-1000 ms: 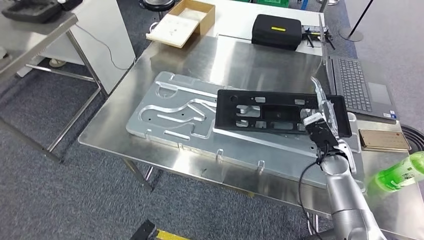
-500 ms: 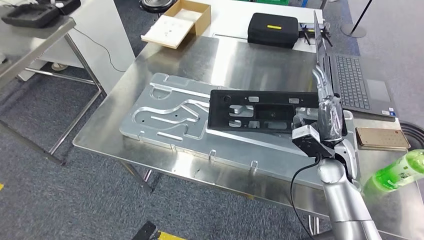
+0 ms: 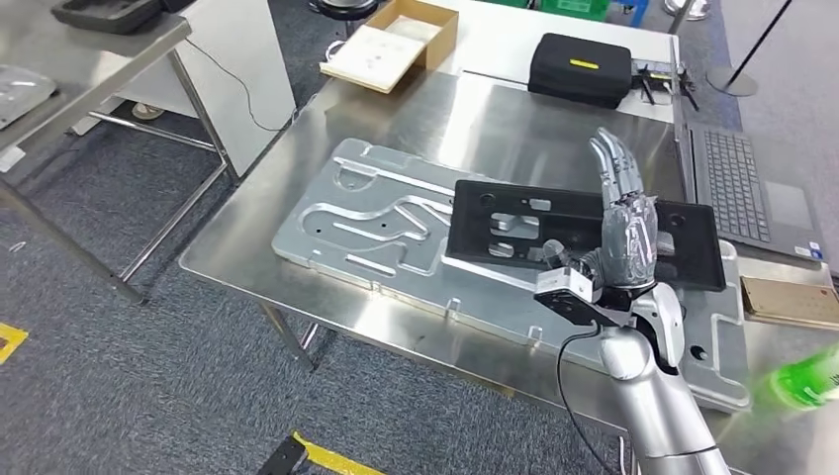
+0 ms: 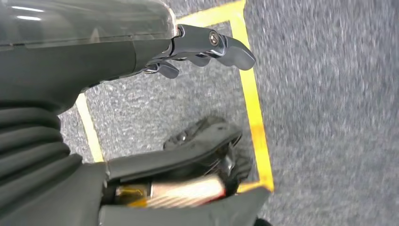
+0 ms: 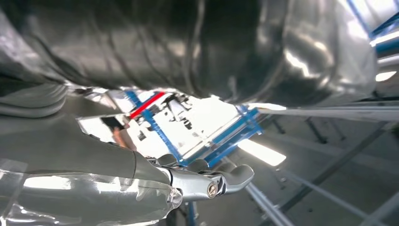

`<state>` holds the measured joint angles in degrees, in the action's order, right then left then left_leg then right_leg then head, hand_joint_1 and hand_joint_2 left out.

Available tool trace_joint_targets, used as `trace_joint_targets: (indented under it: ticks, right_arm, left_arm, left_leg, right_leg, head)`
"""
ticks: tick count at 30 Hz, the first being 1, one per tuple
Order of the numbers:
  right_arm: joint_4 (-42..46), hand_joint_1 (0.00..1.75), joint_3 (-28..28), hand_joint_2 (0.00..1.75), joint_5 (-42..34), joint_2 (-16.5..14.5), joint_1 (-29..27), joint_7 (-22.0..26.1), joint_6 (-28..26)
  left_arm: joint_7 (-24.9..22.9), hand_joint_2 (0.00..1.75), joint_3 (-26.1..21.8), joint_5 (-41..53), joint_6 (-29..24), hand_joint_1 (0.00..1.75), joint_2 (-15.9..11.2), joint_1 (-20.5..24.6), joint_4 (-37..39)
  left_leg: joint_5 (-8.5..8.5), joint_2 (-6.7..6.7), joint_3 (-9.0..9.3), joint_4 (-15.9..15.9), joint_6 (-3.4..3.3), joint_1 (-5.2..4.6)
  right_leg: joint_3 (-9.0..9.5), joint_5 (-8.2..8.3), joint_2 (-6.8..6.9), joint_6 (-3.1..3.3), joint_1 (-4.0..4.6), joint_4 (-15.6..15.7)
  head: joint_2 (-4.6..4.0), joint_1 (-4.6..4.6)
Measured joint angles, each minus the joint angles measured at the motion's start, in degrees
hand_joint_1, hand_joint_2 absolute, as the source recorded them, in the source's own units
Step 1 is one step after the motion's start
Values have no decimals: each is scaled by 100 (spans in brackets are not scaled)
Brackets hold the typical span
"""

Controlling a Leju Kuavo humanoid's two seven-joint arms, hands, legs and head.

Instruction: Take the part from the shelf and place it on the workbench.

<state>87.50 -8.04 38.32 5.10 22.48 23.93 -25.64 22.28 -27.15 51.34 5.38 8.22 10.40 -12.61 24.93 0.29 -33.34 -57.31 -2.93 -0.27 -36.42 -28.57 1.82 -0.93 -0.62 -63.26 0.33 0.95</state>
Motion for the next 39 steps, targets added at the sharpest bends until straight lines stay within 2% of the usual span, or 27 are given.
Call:
trace_joint_targets:
  ticks: [2, 3, 4, 5, 6, 8, 10, 12, 13, 15, 17, 18, 19, 20, 21, 23, 25, 26, 28, 30, 32, 33, 34, 35, 36, 38, 39]
  right_arm:
    - [-3, 0, -9, 0, 0, 2, -24, -1, -4]
    - [-5, 0, -15, 0, 0, 3, -44, -2, -4]
    - [-7, 0, -21, 0, 0, 3, -60, -2, -4]
    - [-6, 0, -27, 0, 0, 3, -69, -2, -4]
    - [-6, 0, -32, 0, 0, 4, -69, -2, -4]
    - [-3, 0, -40, 0, 0, 9, -58, -3, -4]
    - [-2, 0, -48, 0, 2, 17, -52, -7, -6]
    - [-2, 0, -54, 0, 2, 21, -43, -9, -8]
    - [-2, 0, -60, 0, 2, 20, -33, -9, -9]
    - [-3, 0, -73, 0, 2, 24, -19, -9, -10]
    - [-5, 0, -79, 0, 2, 31, -12, -10, -11]
    - [-8, 0, -79, 0, 2, 34, -12, -11, -10]
    - [-12, 0, -80, 0, 4, 34, -11, -13, -9]
    - [-16, 0, -81, 0, 9, 34, -9, -17, -8]
    - [-20, 0, -83, 0, 16, 34, -2, -23, -5]
    - [-23, 0, -84, 0, 40, 35, 33, -45, 4]
    - [-24, 0, -88, 0, 67, 42, 82, -63, 15]
    - [-25, 0, -98, 0, 75, 45, 101, -67, 19]
    - [-26, 0, -138, 0, 82, 48, 133, -70, 20]
    - [-25, 0, -178, 0, 84, 51, 156, -70, 20]
    - [-32, 0, -192, 0, 85, 65, 154, -72, 20]
    - [-42, 0, -195, 0, 84, 73, 145, -75, 20]
    - [-52, 0, -200, 0, 84, 78, 135, -78, 20]
    - [-61, 0, -205, 0, 83, 79, 129, -80, 20]
    - [-66, 0, -210, 0, 82, 80, 127, -81, 20]
    - [-69, 0, -217, 0, 82, 85, 140, -81, 20]
    - [-70, 0, -219, 0, 81, 89, 148, -83, 20]
  left_arm:
    - [-2, 0, 0, 1, 0, 0, 1, 1, 0]
    - [-3, 0, -1, 0, 0, 0, 2, -7, 0]
    - [-5, 0, -2, -1, 1, 0, 2, -15, 0]
    - [-7, 0, -3, -2, 2, 0, 2, -20, 0]
    - [-8, 0, -4, -4, 3, 0, 3, -22, 0]
    - [-8, 0, -5, -4, 10, 0, 14, -13, 0]
    - [-6, 0, -6, -5, 17, 0, 24, -6, 0]
    - [-3, 0, -8, -6, 20, 0, 25, -16, 0]
    - [-2, 0, -8, -4, 22, 0, 23, -24, 0]
    - [2, 0, -9, 5, 29, 0, 23, -20, 0]
    - [9, 0, -9, 16, 40, 0, 25, -9, 0]
    - [11, 0, -9, 20, 46, 0, 26, -10, 0]
    - [13, 0, -9, 22, 51, 0, 26, -15, 0]
    - [14, 0, -9, 23, 55, 0, 26, -21, 0]
    - [15, 0, -9, 23, 58, 0, 26, -23, 0]
    - [15, 0, -9, 22, 66, 0, 26, -15, 0]
    - [0, 0, -9, 21, 78, 0, 25, -3, 0]
    - [-22, 0, -9, 20, 77, 0, 23, -5, 0]
    - [-79, 0, -11, 20, 54, 0, 19, -21, 0]
    - [-121, 0, -14, 20, 27, 0, 17, -22, 0]
    - [-132, 0, -16, 20, 18, 0, 17, -9, 0]
    - [-133, 0, -17, 20, 15, 0, 17, -10, 0]
    - [-134, 0, -19, 17, 11, 0, 17, -16, 0]
    - [-135, 0, -21, 7, 2, 0, 16, -23, 0]
    - [-136, 0, -26, -12, -8, 0, 16, -29, 0]
    - [-134, 0, -47, -67, -28, 0, 15, -32, 0]
    - [-130, 0, -60, -91, -37, 0, 15, -33, 0]
  left_leg:
    - [-15, -96, -7, 4, -32, -5]
    - [-16, -151, -9, -1, -34, -7]
    - [-16, -210, -10, -8, -34, -8]
    - [-13, -273, -10, -21, -30, -7]
    - [-6, -336, -9, -39, -21, -6]
    - [20, -455, -30, -95, 16, -7]
    - [34, -560, -75, -134, 70, -3]
    - [27, -665, -109, -130, 132, 9]
    - [46, -651, -126, -154, 161, 9]
    - [227, -436, -271, -443, 215, 4]
    - [563, -180, -604, -1124, 268, 33]
    - [685, -129, -775, -1457, 291, 55]
    - [711, -105, -874, -1641, 309, 73]
    - [628, -85, -869, -1613, 321, 87]
    - [457, -52, -752, -1368, 324, 96]
    - [107, 162, -361, -593, 301, 70]
    - [-10, 335, -146, -146, 237, 17]
    - [8, 337, -139, -109, 204, -10]
    - [-17, 200, -129, -73, 133, 0]
    - [-53, 73, -97, -21, 55, 25]
    - [-69, -53, -90, -10, 7, 35]
    - [-69, -124, -92, -15, -3, 32]
    - [-67, -199, -92, -21, -5, 29]
    - [-63, -277, -93, -32, -6, 26]
    - [-57, -356, -92, -47, -2, 26]
    - [-32, -502, -101, -93, 24, 23]
    - [-18, -568, -116, -121, 46, 21]
  right_leg:
    - [-322, -358, -132, -21, -10, -701]
    - [-468, -457, -151, -27, -11, -1000]
    - [-543, -456, -159, -30, -12, -1142]
    - [-513, -341, -171, -28, -15, -1067]
    - [-384, -147, -207, -20, -20, -793]
    - [-37, 185, -427, 8, -38, -48]
    - [132, 256, -576, 36, -38, 319]
    - [157, 248, -494, 75, -37, 358]
    - [173, 256, -434, 104, -45, 383]
    - [204, 275, -299, 162, -66, 438]
    - [215, 266, -154, 198, -49, 449]
    - [217, 258, -79, 206, -44, 448]
    - [219, 249, -9, 207, -43, 447]
    - [225, 240, 59, 203, -44, 446]
    - [237, 229, 125, 193, -47, 446]
    - [274, 197, 246, 156, -35, 442]
    - [303, 170, 347, 109, -6, 439]
    - [316, 162, 400, 83, 9, 444]
    - [353, 129, 456, 24, -3, 442]
    - [272, -52, 237, -28, -32, 204]
    - [-47, -394, -66, -45, -48, -452]
    - [-245, -533, -131, -48, -48, -827]
    - [-397, -585, -161, -48, -48, -1086]
    - [-462, -525, -174, -43, -48, -1153]
    - [-416, -356, -191, -33, -50, -990]
    - [-112, 61, -369, 3, -58, -260]
    - [27, 185, -477, 15, -64, 62]
  head:
    - [0, 1]
    - [0, 0]
    - [0, 0]
    - [0, 1]
    - [0, 1]
    - [0, 0]
    - [0, 0]
    - [0, -1]
    - [0, -1]
    - [0, -14]
    - [0, -26]
    - [0, -26]
    - [0, -27]
    - [0, -27]
    - [0, -27]
    - [0, -27]
    - [0, -24]
    - [0, -23]
    - [0, -22]
    - [0, -20]
    - [0, -18]
    - [0, -16]
    - [0, -18]
    - [0, -18]
    - [0, -18]
    - [0, -18]
    - [0, -18]
